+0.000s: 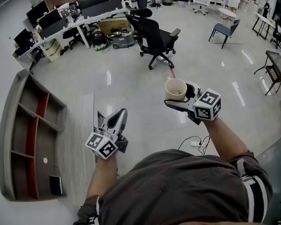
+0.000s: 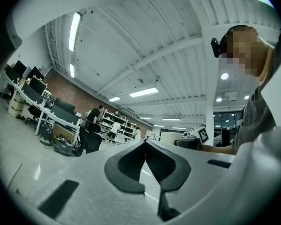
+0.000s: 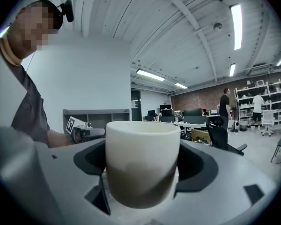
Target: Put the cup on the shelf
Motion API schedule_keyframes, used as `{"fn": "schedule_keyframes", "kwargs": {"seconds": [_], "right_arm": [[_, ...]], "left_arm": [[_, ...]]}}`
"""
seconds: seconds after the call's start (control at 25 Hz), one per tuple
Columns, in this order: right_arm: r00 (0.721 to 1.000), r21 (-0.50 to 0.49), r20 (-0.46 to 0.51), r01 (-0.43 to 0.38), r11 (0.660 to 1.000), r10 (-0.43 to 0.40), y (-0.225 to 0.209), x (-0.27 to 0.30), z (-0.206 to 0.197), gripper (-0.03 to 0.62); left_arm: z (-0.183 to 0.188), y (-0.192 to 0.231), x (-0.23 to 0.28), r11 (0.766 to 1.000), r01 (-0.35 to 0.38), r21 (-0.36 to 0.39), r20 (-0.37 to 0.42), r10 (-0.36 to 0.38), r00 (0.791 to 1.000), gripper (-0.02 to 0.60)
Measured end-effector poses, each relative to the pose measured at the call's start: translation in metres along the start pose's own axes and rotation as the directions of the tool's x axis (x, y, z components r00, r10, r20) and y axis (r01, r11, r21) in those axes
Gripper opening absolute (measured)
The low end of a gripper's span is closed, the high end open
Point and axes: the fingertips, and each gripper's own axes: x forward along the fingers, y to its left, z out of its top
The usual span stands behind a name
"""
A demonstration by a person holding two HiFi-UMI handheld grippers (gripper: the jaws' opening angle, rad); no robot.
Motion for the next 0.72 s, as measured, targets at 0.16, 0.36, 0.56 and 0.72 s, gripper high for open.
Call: {"fn": "schedule_keyframes", "kwargs": {"seconds": [0.16,0.36,0.56,0.72], "right_arm": [[1.000,0.022,0.014,-0.016,1.000,0.016,-0.008,-0.008,0.006,0.423],[0.999,0.021,0.019,-0.042,0.999,0.042,-0.020,-0.024,0.004,0.423],[0.997,0.020,0.021,-0.079,0.997,0.078,-0.040,-0.049,0.003,0.423],[0.995,-0.001,0.015,-0.099,0.995,0.099,-0.054,-0.057,0.003,0.423]], "left_arm": [[0.001,-0.005,0.009,1.000,-0.010,-0.002,-0.001,0.010,1.000,-0.005],[-0.006,-0.020,0.026,1.000,-0.029,0.008,0.001,0.029,1.000,-0.005],[-0.015,-0.043,0.049,0.998,-0.054,0.013,0.010,0.054,0.999,-0.005],[-0.021,-0.052,0.063,0.997,-0.070,0.013,0.011,0.070,0.997,-0.005]]}}
